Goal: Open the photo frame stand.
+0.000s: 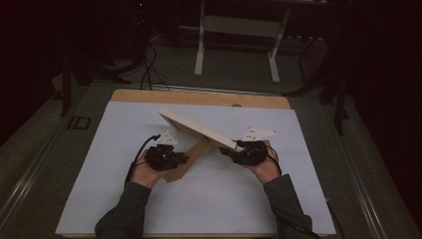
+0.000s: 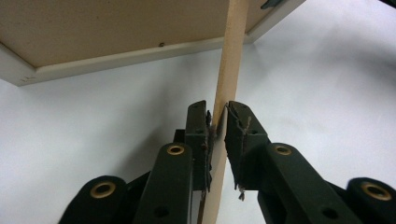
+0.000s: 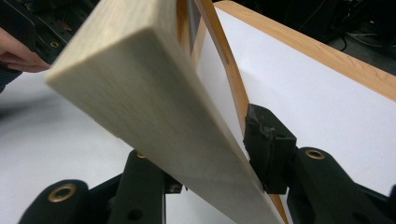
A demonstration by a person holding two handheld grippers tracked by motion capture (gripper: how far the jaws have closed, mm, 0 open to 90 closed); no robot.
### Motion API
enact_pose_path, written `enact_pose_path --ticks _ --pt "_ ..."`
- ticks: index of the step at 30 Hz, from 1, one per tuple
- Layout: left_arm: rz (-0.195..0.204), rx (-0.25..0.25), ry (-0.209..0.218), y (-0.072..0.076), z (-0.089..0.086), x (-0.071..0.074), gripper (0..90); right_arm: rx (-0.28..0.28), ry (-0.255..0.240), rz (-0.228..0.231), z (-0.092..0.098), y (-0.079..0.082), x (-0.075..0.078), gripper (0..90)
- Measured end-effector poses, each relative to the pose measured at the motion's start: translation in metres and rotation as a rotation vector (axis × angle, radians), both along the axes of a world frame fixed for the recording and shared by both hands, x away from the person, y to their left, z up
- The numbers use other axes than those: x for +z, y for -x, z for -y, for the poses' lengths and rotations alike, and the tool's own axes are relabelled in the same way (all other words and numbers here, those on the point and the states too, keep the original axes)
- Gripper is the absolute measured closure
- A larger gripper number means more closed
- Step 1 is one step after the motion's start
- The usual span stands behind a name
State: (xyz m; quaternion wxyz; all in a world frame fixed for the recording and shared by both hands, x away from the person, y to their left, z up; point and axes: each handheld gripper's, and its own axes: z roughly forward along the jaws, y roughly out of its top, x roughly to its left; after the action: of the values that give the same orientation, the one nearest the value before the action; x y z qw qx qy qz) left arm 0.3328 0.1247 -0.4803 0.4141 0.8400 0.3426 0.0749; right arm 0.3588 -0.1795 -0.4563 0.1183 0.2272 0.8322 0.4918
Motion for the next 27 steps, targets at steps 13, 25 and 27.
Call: enact_pose_path --ticks 13,25,27 --pt "-0.007 0.013 0.025 -0.002 -0.001 0.000 68.5 0.007 0.003 -0.003 0.001 0.000 0.000 60.1" --pt "0.021 0.041 0.086 0.001 -0.007 0.010 60.2 0.005 -0.003 -0.016 0.002 -0.001 -0.001 58.7" --pt "0.031 0.044 0.094 0.001 -0.008 0.013 59.8 0.006 -0.003 -0.016 0.002 -0.001 -0.002 58.3"
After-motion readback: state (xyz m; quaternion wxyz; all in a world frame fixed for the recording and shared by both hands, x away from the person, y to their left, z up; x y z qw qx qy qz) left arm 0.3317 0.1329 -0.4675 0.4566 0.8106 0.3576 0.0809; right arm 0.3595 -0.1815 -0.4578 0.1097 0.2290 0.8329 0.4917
